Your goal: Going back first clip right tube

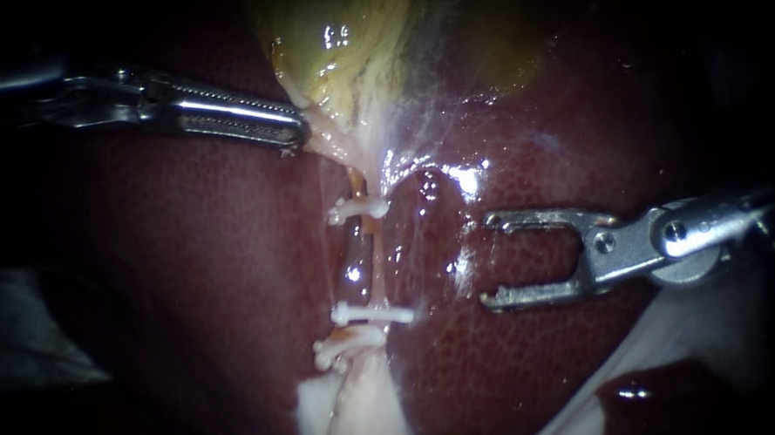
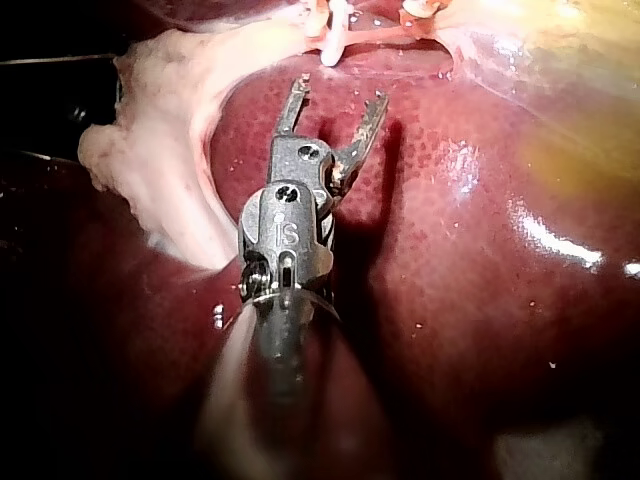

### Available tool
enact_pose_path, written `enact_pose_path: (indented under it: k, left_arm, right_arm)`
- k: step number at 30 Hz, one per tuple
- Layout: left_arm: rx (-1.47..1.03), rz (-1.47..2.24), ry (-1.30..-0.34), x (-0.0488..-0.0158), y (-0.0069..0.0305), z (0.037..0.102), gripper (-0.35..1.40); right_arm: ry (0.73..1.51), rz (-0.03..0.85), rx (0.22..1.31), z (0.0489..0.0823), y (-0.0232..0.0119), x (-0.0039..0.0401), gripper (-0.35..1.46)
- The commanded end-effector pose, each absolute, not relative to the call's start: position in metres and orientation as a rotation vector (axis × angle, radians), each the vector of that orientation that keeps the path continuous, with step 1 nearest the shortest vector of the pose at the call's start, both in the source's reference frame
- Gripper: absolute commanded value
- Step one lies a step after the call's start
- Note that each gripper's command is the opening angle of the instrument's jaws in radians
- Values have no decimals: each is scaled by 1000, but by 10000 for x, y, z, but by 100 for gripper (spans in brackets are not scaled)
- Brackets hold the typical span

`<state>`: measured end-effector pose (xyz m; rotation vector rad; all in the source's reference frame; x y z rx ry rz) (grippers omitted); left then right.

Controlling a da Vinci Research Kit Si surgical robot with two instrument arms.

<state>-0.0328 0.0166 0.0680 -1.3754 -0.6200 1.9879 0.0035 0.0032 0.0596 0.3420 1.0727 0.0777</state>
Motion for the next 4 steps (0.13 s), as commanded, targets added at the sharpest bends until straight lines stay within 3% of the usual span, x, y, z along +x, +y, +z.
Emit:
enact_pose_path:
  k: [1, 4]
  left_arm:
    - [-1376, 1988, -621, -328, 165, 679, -35]
    - [-1377, 1988, -623, -326, 165, 679, -35]
  right_arm:
    - [1073, 79, 342, 596, 33, 35, 50]
    - [1072, 79, 342, 596, 33, 36, 50]
